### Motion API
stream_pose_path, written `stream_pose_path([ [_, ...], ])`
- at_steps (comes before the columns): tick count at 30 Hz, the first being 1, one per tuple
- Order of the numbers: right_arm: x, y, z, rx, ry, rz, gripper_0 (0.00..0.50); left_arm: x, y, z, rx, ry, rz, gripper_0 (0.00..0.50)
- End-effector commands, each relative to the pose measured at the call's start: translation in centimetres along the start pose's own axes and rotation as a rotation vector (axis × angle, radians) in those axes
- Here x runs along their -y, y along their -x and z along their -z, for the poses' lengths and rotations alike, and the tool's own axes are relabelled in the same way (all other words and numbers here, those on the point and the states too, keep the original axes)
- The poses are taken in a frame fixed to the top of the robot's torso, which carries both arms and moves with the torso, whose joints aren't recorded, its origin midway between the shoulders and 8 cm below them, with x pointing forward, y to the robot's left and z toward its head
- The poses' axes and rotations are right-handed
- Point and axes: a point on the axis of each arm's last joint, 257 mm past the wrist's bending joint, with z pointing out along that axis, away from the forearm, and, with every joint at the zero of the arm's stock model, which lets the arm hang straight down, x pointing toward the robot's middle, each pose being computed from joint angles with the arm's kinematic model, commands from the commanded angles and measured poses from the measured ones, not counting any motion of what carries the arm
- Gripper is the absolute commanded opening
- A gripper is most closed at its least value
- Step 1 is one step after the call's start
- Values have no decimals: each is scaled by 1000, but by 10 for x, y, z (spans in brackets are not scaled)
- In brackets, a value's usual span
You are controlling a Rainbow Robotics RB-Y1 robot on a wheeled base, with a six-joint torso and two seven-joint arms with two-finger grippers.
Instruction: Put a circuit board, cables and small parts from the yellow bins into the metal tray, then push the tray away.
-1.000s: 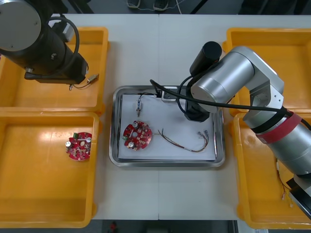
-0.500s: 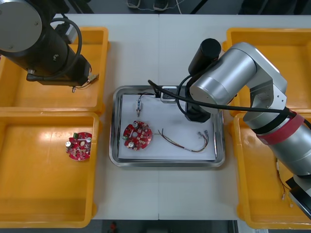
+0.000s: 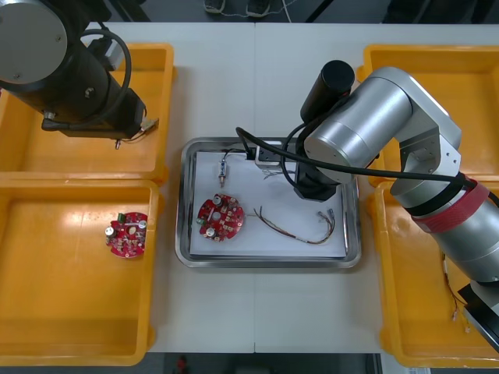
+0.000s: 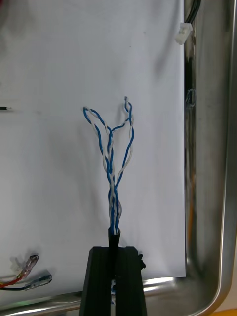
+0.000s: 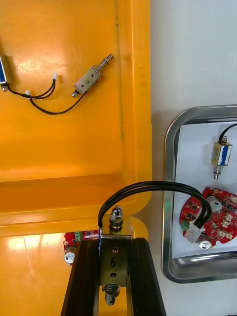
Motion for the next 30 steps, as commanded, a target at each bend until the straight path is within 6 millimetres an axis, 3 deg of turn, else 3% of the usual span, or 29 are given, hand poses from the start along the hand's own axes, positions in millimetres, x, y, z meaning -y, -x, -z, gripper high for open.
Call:
stream_pose_path([
  [1, -4, 11, 7, 21, -9, 4, 0, 7, 1, 10, 25, -30, -81, 3],
  [12, 7, 6, 9, -2, -52, 1, 0, 9, 1, 10, 27, -35, -85, 3],
  [13, 8, 6, 10, -2, -58, 2, 18, 9, 2, 10, 28, -38, -84, 6],
  [14, 9, 7, 11, -1, -62, 3, 65, 9, 2, 10, 29, -37, -84, 5],
  [15, 10, 7, 11, -1, -69, 4, 287, 9, 2, 10, 29, -37, -84, 4],
  [16, 11, 7, 12, -2, -73, 4, 409, 9, 2, 10, 29, -37, -84, 5],
  [17, 11, 8, 12, 0, -73, 3, 409, 9, 2, 10, 29, -37, -82, 5],
  [18, 11, 7, 12, -1, -74, 1, 500, 9, 2, 10, 30, -37, -84, 3],
  [30, 11, 9, 23, 13, -136, 16, 500, 10, 3, 10, 32, -40, -84, 3],
])
